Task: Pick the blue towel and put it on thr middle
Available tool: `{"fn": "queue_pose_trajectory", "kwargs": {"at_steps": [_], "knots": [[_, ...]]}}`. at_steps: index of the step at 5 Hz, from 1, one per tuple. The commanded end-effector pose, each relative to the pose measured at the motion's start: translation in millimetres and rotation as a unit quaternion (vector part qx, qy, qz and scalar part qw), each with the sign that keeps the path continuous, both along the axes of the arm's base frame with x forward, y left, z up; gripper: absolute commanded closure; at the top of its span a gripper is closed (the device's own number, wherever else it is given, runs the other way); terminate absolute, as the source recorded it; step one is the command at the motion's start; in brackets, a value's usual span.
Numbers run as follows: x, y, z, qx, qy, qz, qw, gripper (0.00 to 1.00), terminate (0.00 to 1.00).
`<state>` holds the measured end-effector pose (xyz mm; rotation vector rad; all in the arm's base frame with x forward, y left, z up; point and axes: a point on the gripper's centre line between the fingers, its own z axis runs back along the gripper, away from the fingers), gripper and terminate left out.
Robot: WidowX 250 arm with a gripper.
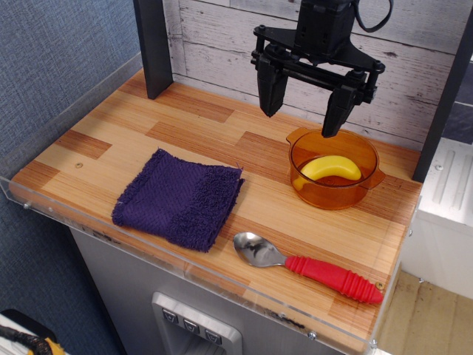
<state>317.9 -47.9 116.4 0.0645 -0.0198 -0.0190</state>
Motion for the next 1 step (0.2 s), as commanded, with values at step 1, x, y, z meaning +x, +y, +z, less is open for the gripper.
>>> {"fn": "queue_pose_trajectory", "kwargs": {"at_steps": [1], "knots": [[2.5,6.0,21.6,-0.005,-0.033,0.001,0.9995,0.0,1.0]]}}
